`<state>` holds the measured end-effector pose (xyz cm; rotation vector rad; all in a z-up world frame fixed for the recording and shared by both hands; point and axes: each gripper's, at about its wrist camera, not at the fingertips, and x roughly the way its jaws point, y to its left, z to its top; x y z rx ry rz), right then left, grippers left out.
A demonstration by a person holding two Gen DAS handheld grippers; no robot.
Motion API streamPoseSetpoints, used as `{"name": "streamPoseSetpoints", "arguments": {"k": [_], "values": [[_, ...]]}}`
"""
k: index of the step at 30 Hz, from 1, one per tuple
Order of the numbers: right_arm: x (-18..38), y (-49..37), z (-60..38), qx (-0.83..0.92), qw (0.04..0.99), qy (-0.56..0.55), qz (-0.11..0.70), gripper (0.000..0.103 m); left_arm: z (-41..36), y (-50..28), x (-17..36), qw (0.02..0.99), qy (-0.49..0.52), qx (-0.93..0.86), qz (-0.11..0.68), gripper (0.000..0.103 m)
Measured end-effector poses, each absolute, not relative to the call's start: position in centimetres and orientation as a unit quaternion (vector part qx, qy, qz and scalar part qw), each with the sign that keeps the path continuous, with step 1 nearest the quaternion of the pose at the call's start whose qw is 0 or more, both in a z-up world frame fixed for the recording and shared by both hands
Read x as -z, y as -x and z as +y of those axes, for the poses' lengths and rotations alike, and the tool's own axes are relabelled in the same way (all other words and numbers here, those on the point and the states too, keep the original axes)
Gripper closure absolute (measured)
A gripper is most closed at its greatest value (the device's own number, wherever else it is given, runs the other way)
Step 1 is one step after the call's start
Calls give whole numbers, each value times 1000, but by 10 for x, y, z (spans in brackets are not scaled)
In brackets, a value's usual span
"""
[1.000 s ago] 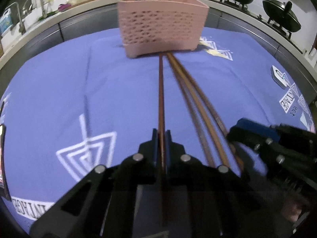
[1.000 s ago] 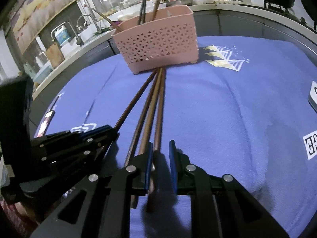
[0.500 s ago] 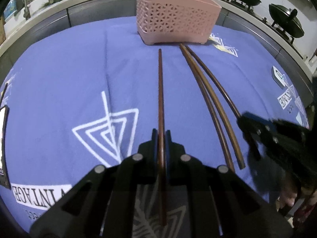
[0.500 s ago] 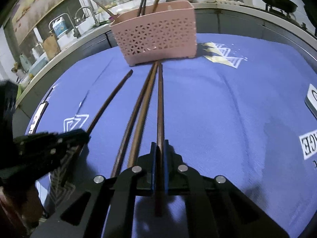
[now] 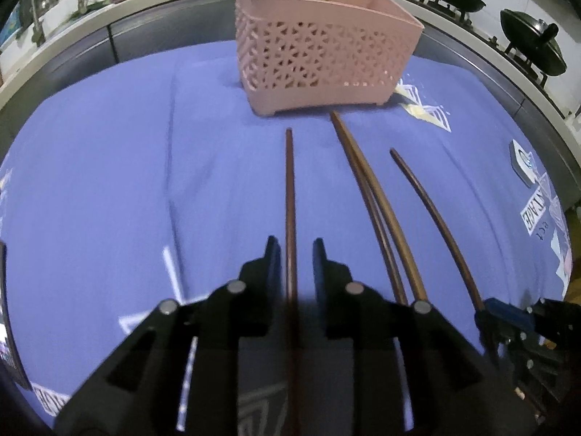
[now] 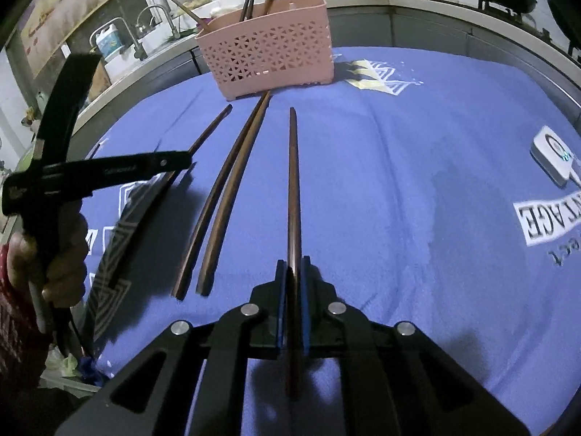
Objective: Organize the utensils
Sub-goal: 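Lift both held chopsticks and carry them above the pink basket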
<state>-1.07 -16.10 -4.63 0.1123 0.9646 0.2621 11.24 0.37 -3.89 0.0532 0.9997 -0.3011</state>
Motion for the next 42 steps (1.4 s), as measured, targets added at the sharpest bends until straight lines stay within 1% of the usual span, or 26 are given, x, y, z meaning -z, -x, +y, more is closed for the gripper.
{"name": "streamPoseSetpoints", "arguments": {"k": [6, 11, 16, 17, 18, 19, 20, 23, 27, 32, 35, 37, 39, 42], "values": [[42, -42, -155, -129, 868, -55, 476, 92, -4, -139, 38, 868, -44, 140, 473, 83], [38, -91, -147, -131, 866, -41, 482, 91, -8, -155, 38, 869, -56, 147, 469, 83], [38, -121, -139, -144, 861, -41, 485, 91, -15, -168, 38, 872, -57, 149, 462, 83], [37, -123, -137, -145, 862, -38, 484, 92, -15, -169, 39, 874, -56, 147, 460, 87], [37, -124, -134, -142, 864, -30, 482, 94, -17, -170, 39, 877, -60, 139, 455, 92], [37, -125, -132, -139, 866, -23, 480, 98, -17, -170, 39, 879, -61, 136, 453, 94], [37, -125, -132, -138, 866, -22, 480, 98, -17, -170, 39, 879, -58, 139, 453, 98], [33, -121, -135, -140, 866, -36, 479, 98, -14, -168, 36, 872, -38, 149, 465, 99], [-9, -95, -147, -151, 899, -50, 407, 98, 3, -145, 5, 890, -6, 168, 424, 99], [-68, -54, -155, -171, 935, -48, 307, 98, 30, -109, -58, 917, 27, 199, 344, 99], [-93, -35, -156, -178, 948, -48, 261, 98, 36, -90, -90, 929, 39, 211, 301, 99], [-106, -30, -154, -177, 953, -46, 240, 98, 38, -75, -110, 938, 40, 215, 270, 99], [-113, -23, -156, -176, 956, -47, 228, 98, 37, -67, -120, 942, 40, 216, 255, 99], [-119, -16, -155, -176, 959, -49, 219, 98, 38, -60, -125, 941, 44, 221, 251, 99]]}}
